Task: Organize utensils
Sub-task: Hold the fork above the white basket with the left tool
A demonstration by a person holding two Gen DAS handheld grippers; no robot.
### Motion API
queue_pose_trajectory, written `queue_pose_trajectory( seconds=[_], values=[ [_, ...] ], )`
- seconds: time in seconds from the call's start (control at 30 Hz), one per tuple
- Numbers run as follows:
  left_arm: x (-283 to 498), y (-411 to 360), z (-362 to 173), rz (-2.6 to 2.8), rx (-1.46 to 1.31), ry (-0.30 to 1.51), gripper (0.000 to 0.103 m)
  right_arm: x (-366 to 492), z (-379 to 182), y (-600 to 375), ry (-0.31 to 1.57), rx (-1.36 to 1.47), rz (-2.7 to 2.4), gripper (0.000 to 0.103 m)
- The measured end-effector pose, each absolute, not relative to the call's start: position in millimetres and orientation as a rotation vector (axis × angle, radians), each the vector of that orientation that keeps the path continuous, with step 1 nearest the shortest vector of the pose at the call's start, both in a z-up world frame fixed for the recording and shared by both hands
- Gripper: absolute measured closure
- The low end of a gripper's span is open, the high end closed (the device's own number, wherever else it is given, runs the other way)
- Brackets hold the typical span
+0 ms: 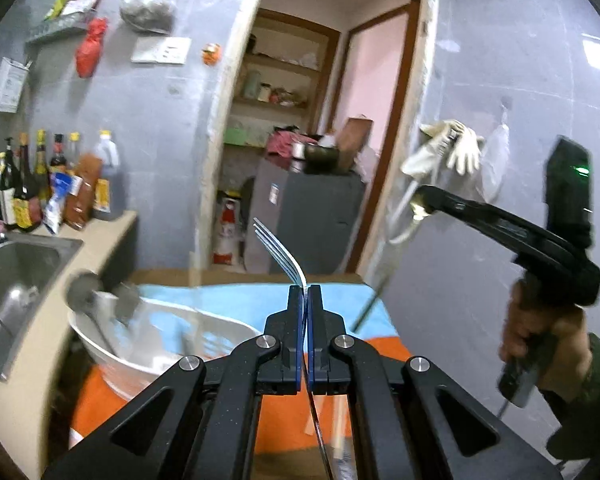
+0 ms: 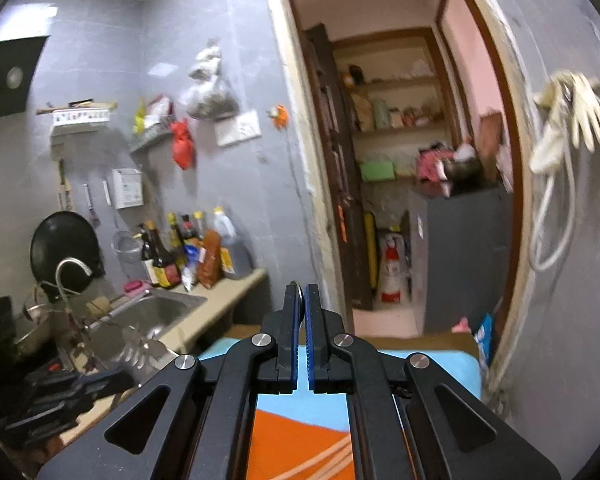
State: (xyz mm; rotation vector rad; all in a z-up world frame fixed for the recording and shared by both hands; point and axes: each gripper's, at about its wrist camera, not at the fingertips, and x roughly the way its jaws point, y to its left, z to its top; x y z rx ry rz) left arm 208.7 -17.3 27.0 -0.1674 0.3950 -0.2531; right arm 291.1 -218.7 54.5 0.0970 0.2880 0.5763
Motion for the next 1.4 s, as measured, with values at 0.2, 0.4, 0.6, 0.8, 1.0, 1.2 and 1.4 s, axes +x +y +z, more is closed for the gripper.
queue_pose_trajectory(
  seconds=[0.2, 0.4, 0.6, 0.8, 1.0, 1.2, 1.4],
  values=[
    [215, 36, 35, -0.181, -0.122, 0.363, 0.103, 277, 68, -169, 0.232, 0.051, 0.585, 0.102],
    [225, 79, 29, -0.134, -0.143, 0.298, 0.103, 267, 64, -121, 0.185, -0.025, 0.535, 0.102],
    [246, 132, 28, -0.109, -0.299, 0.176, 0.103, 264, 51, -92, 0.171, -0.089, 0.499, 0.102],
    [262, 161, 14, -0.093, -0.387, 0.102, 0.103, 267, 36, -77, 0.172, -0.127, 0.468, 0.102],
    [268, 162, -2, -0.022, -0.383, 0.047, 0.103, 268, 14, -71, 0.163, -0.158, 0.441, 0.102],
    [266, 153, -16, 0.052, -0.318, -0.008, 0.103, 269, -3, -66, 0.156, -0.172, 0.429, 0.102],
    [260, 139, -31, 0.093, -0.228, -0.050, 0.103, 272, -19, -59, 0.180, -0.181, 0.430, 0.102]
  ],
)
